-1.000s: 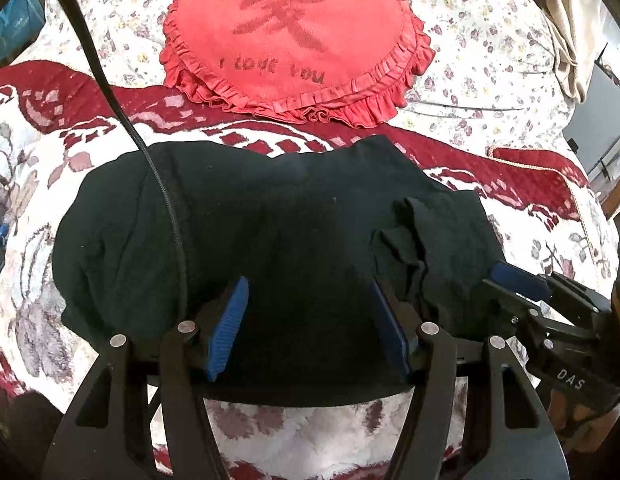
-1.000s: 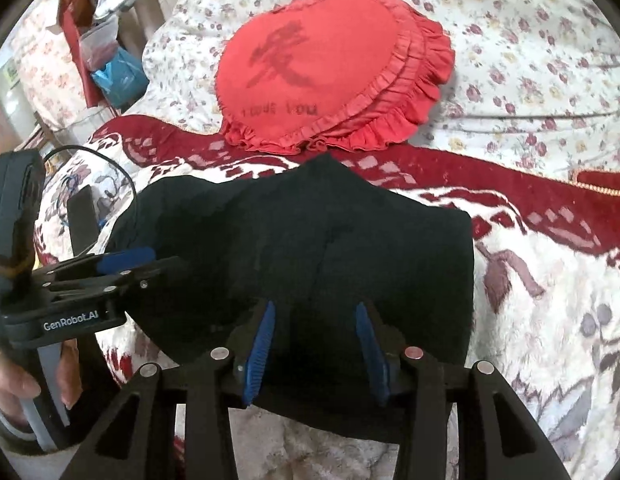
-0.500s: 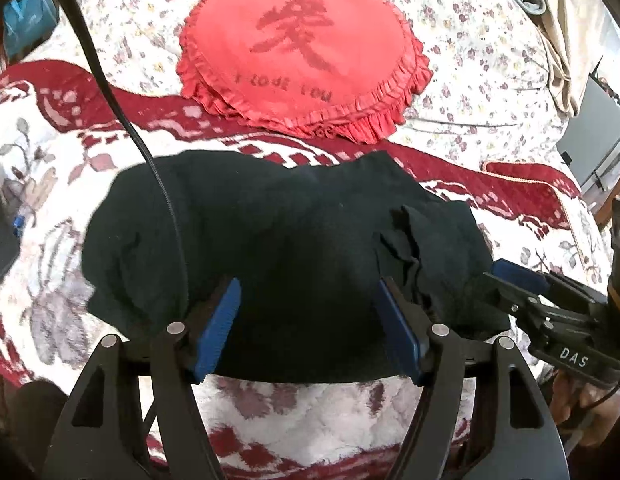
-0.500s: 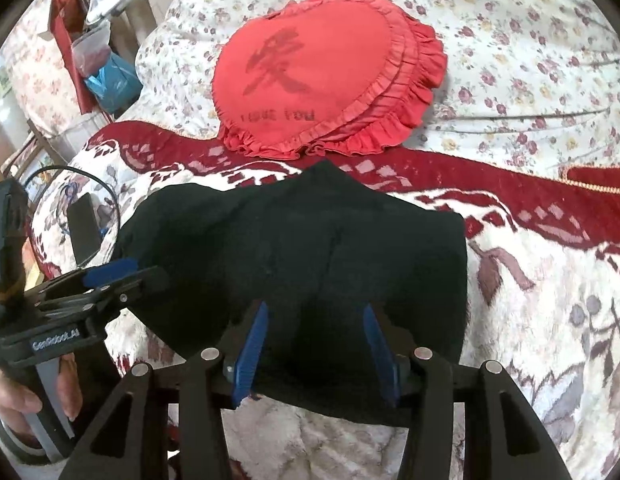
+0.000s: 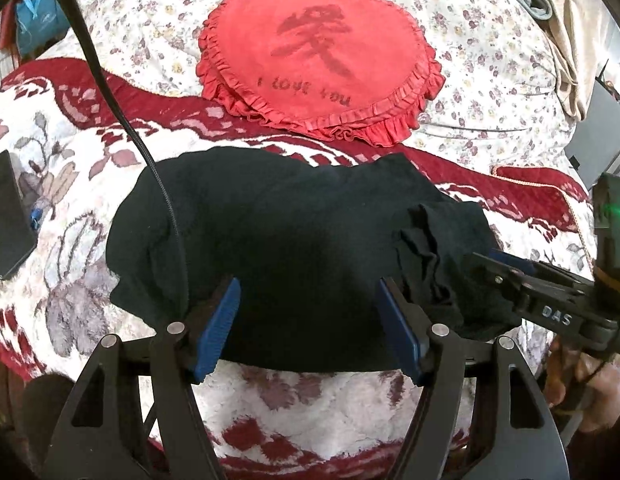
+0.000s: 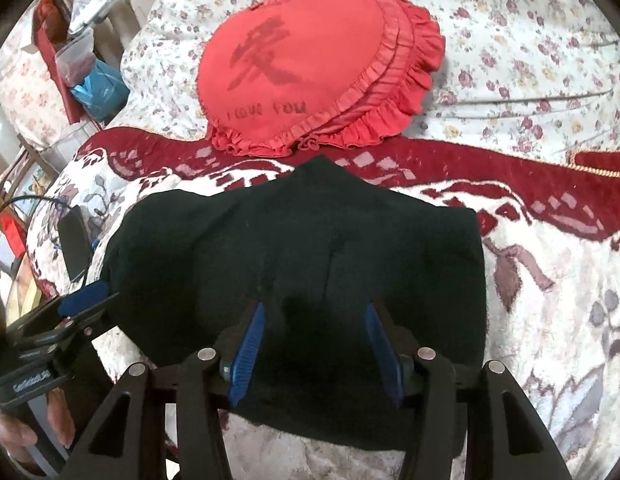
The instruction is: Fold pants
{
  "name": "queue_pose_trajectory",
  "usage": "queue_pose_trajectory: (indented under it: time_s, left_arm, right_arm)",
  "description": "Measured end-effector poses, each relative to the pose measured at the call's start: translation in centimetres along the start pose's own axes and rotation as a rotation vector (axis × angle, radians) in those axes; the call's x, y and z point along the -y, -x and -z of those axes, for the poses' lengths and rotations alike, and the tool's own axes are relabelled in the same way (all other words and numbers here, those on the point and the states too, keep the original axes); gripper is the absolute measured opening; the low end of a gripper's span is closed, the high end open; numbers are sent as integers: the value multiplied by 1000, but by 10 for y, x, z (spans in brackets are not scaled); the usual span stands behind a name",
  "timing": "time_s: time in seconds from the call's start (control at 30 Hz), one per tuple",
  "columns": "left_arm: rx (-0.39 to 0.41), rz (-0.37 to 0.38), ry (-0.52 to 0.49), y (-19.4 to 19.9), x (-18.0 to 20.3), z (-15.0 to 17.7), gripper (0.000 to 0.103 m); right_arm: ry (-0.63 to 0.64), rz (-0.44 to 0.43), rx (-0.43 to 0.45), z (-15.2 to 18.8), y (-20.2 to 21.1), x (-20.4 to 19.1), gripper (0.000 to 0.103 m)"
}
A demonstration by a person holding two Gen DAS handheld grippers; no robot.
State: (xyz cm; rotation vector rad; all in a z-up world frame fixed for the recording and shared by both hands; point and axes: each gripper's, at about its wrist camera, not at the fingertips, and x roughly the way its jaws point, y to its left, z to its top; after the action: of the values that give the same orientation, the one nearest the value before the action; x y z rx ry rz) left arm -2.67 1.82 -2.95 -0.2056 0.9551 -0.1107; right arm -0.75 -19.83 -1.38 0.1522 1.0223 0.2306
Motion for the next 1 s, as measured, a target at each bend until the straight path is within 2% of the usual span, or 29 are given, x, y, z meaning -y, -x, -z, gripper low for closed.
queue_pose_trajectory:
  time_s: [0.13, 0.37, 0.77, 0.9, 1.0]
  left_arm:
    - [-6, -1, 17, -3, -5, -1, 70]
    - [-18, 13, 50, -11, -12, -4, 70]
    - [-37, 36, 82, -14, -19, -3, 78]
    - [-33, 38, 97, -10, -24, -3, 78]
    - [-30, 49, 119, -5, -30, -2, 78]
  right_arm:
    - [-10, 6, -35, 1, -12, 5, 51]
    - [15, 10, -23, 0, -9, -1, 52]
    - [27, 20, -44, 2, -15, -3, 53]
    - [60, -2, -19, -4, -7, -16, 53]
    - [98, -50, -2, -12, -5, -32, 56]
